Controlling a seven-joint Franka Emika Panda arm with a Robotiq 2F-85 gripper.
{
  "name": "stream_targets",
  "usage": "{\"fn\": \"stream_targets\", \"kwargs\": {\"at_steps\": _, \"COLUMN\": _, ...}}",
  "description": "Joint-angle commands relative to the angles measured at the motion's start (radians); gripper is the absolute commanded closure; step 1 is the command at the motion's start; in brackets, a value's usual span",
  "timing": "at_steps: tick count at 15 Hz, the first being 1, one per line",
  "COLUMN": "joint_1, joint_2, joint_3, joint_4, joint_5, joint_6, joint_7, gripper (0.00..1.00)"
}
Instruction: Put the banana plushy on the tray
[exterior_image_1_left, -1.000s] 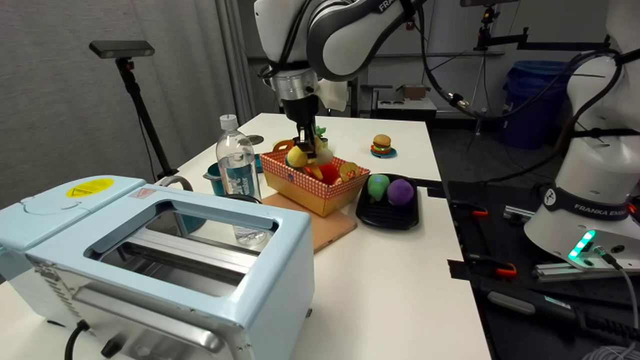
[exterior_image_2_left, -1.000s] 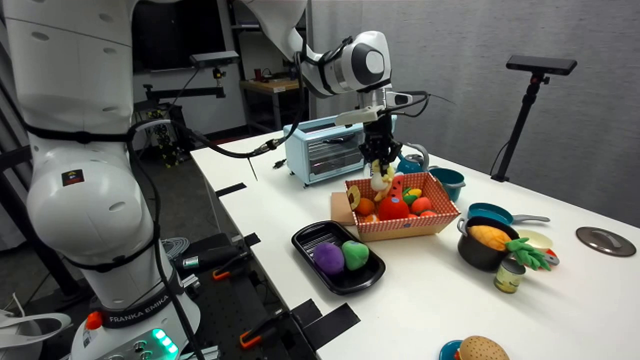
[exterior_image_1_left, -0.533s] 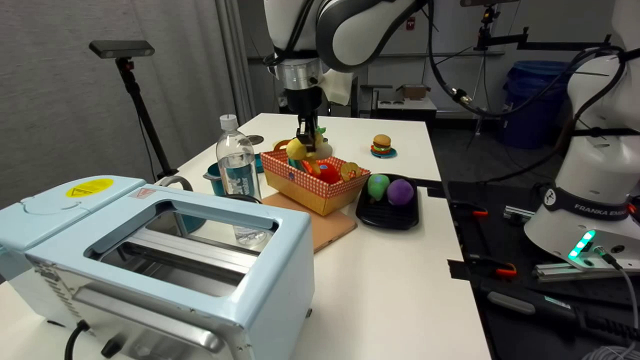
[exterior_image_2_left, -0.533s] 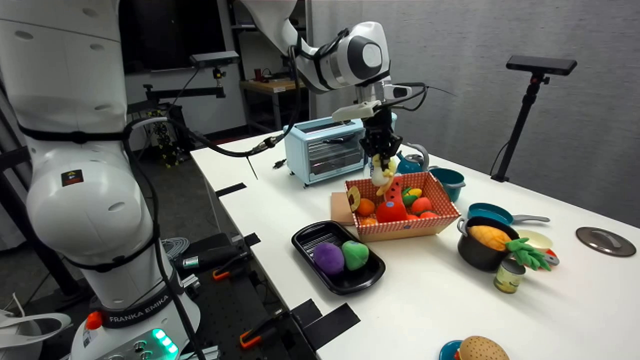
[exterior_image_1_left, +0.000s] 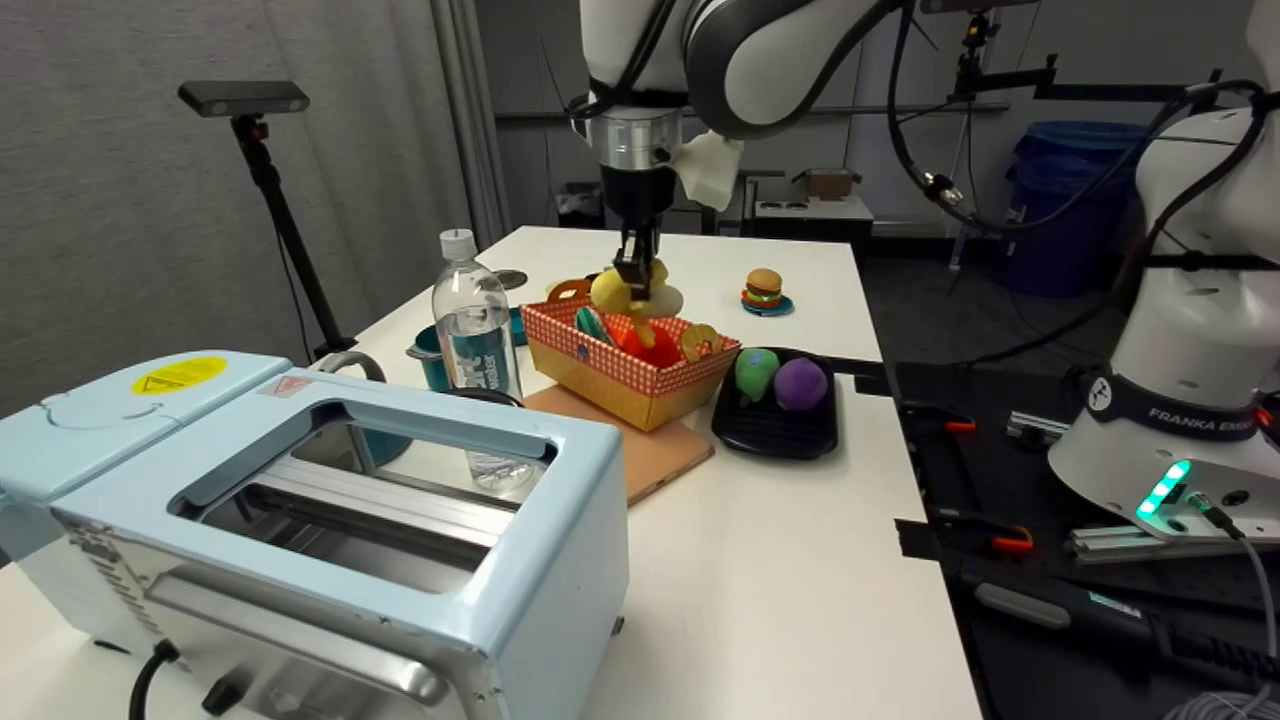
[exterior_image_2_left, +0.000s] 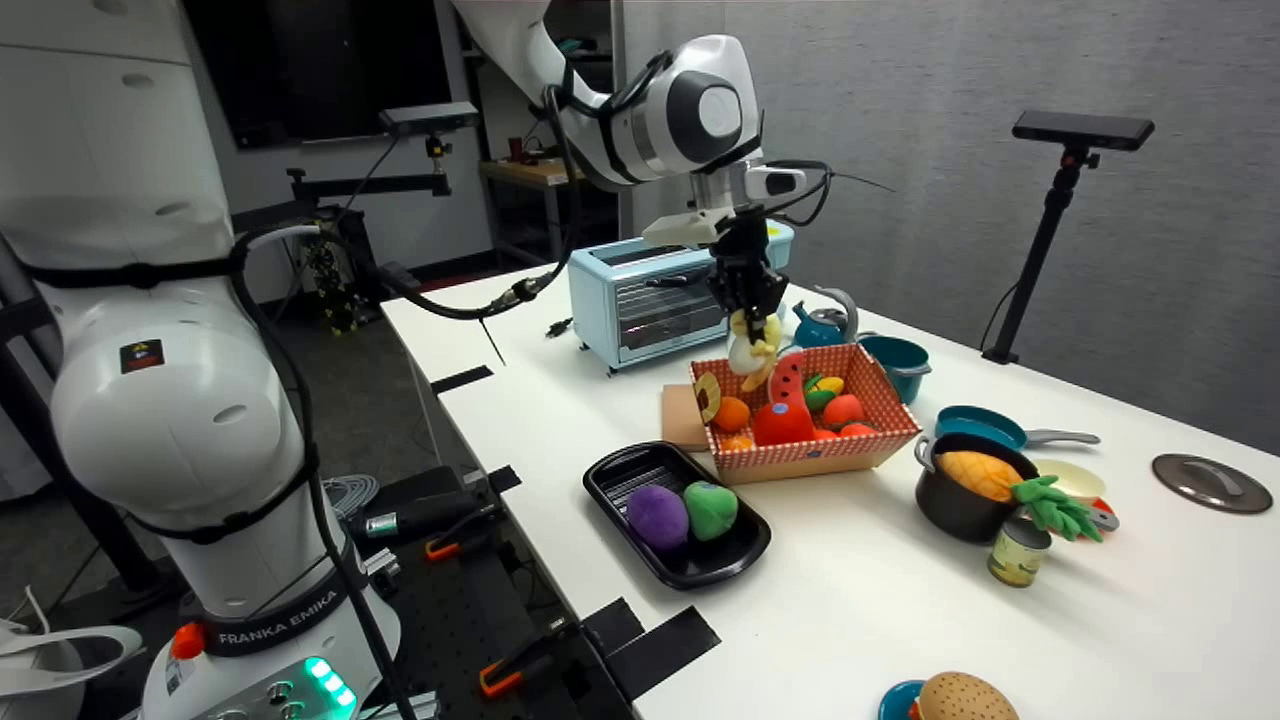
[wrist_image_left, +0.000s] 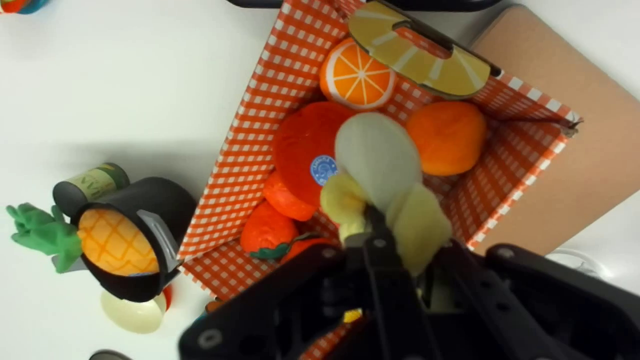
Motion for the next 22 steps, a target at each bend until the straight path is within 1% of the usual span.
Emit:
{"fn": "stream_targets", "kwargs": {"at_steps": 1, "joint_1": -0.036, "joint_2": -0.123, "joint_3": -0.001, "joint_4": -0.140, "joint_5": -0.017, "joint_6": 0.092, "joint_7": 0.063, "gripper": 0.97}}
{"fn": "stream_targets", "kwargs": {"at_steps": 7, "joint_1": -0.087, "joint_2": -0.234, "joint_3": 0.010, "joint_4": -0.259, "joint_5": -0.033, "joint_6": 0.170, "joint_7": 0.110, "gripper": 0.97}}
{"fn": "stream_targets", "kwargs": {"at_steps": 13, "joint_1": -0.121, "joint_2": -0.308, "joint_3": 0.031, "joint_4": -0.341, "joint_5": -0.033, "joint_6": 0.190, "joint_7": 0.117, "gripper": 0.97}}
{"fn": "stream_targets", "kwargs": {"at_steps": 17, "joint_1": -0.120, "joint_2": -0.344, "joint_3": 0.063, "joint_4": -0.391, "joint_5": -0.035, "joint_6": 0.182, "joint_7": 0.102, "gripper": 0.97}}
{"fn": "stream_targets", "kwargs": {"at_steps": 22, "joint_1": -0.109, "joint_2": -0.353, "joint_3": 0.124, "joint_4": -0.431, "joint_5": -0.047, "joint_6": 0.165, "joint_7": 0.100, "gripper": 0.97}}
